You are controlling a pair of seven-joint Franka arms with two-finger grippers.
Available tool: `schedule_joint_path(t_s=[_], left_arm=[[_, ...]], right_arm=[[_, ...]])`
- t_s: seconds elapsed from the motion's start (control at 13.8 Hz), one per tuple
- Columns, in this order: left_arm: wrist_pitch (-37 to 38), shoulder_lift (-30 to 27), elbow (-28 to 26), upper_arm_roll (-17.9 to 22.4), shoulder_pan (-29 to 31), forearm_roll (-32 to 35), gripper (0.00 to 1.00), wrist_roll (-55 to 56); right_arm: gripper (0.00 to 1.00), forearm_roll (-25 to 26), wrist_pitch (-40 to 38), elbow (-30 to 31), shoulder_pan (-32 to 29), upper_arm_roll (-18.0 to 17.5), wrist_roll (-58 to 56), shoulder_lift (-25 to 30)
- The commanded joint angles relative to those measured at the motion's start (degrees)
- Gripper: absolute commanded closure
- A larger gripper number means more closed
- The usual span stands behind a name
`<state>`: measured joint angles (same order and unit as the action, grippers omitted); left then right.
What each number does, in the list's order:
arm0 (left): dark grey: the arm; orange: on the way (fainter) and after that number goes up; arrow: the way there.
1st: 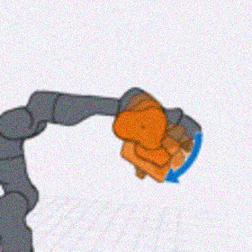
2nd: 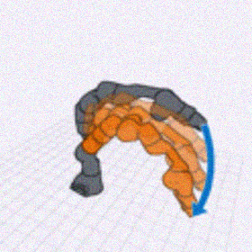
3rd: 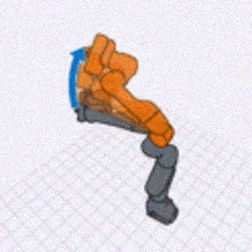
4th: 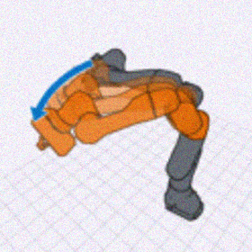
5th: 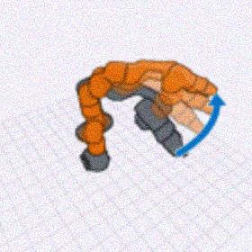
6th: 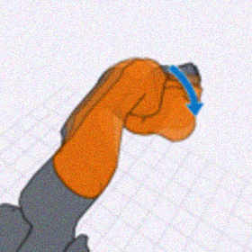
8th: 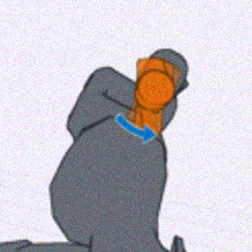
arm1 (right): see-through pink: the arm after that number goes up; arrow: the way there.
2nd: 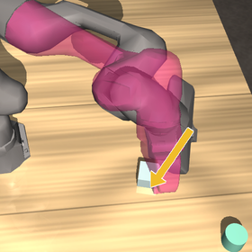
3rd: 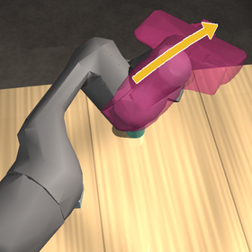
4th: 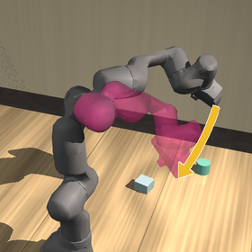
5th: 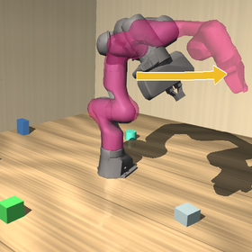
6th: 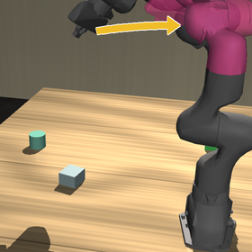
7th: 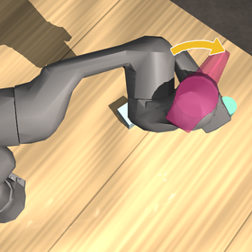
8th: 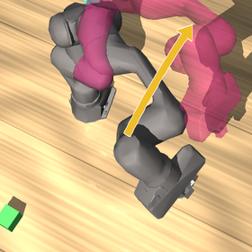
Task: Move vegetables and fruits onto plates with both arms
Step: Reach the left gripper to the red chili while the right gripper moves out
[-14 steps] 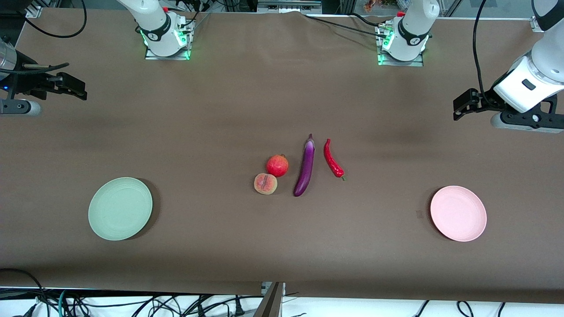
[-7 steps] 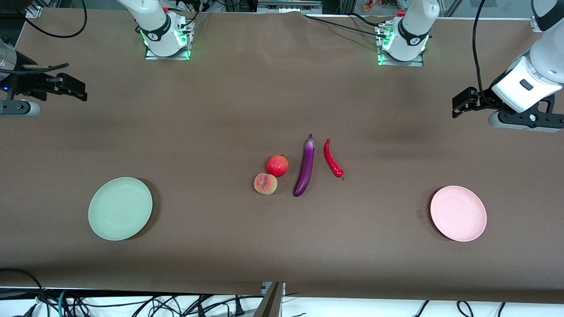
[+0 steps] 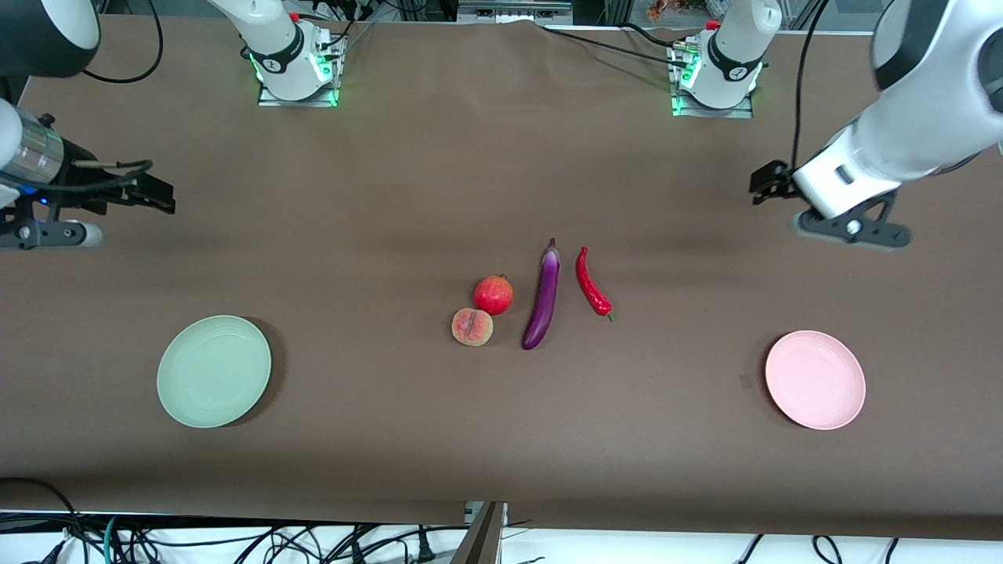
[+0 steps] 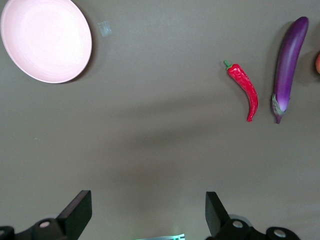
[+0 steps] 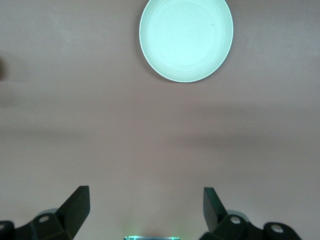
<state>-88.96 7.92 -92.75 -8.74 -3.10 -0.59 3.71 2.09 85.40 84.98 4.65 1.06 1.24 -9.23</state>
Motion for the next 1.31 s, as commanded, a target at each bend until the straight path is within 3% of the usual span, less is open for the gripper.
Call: schedule_joint_path(t_s=[0.0, 0.51, 0.94, 1.24], left_arm=[[-4.97, 5.68, 1.09, -0.83, -0.42, -4.24, 0.0, 8.9], [-23.69, 17.55, -0.93, -1.45, -7.18, -5.39, 0.0, 31.07], [-45.82, 22.13, -11.9, -1.37, -11.74, -5.04, 0.0, 40.57], [-58.15, 26.34, -15.61, -1.37, -15.0, -5.04, 0.0, 47.07]], right_arm=[[0.0, -0.95, -0.76, -1.49, -0.26, -0.1, -0.09, -0.35], [0.0, -1.3, -0.24, -1.57, 0.01, -0.36, 0.34, -2.63], [0.0, -8.5, 5.81, -1.57, 2.11, -0.36, 8.5, -7.2], [0.0, -9.39, 12.23, -1.57, 6.85, -0.45, 16.32, -10.71]])
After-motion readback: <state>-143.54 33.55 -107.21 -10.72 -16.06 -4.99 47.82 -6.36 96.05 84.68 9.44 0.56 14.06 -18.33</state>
